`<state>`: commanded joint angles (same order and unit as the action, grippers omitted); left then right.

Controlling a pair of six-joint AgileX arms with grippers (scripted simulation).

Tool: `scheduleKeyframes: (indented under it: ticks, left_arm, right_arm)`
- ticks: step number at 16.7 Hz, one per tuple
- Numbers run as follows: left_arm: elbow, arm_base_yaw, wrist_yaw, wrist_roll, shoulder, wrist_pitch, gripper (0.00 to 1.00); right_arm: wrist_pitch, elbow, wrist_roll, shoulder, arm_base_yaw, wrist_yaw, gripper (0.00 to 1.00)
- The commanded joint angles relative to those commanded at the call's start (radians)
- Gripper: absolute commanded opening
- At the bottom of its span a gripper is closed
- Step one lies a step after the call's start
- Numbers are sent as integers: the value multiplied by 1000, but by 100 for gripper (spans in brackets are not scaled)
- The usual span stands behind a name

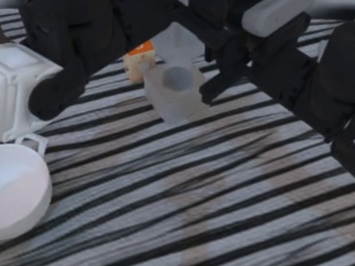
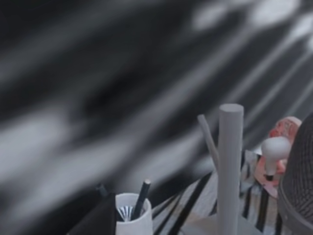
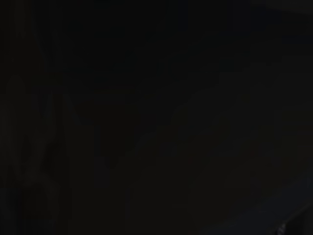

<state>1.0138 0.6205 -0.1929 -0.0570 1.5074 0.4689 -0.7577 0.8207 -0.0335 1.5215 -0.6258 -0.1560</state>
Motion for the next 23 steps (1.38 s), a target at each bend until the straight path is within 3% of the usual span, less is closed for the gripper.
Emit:
scheduleKeyframes:
  ticks: [2,15,23]
  left_arm:
    - [0,0,0,0,0,0,100]
    - [0,0,0,0,0,0,2]
    - [0,0,0,0,0,0,0]
  right_arm:
    - [0,0,0,0,0,0,0]
    - [0,0,0,0,0,0,0]
    - [0,0,0,0,0,0,0]
